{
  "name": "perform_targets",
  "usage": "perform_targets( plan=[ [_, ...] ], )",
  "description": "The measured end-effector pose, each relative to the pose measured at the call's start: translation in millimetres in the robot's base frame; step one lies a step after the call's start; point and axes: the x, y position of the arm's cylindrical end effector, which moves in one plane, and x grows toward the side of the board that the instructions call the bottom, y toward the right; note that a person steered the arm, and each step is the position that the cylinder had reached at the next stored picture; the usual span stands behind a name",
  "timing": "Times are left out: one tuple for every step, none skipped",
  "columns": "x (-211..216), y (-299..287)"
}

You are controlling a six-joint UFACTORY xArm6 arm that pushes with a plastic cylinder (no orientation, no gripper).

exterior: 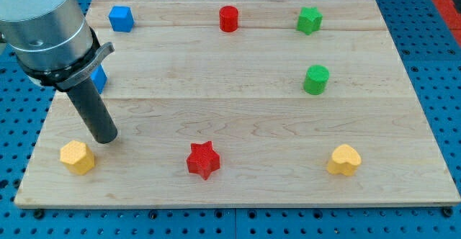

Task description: Move your arm towards to the center of board

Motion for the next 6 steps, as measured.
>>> perform_targets(
  plan=[
    [0.0, -0.1],
    [0.0, -2.8],
    [0.0, -8.8],
    [-0.4, -3.6],
    [-38.3, 23.2],
    [-68.8, 47.6]
  ],
)
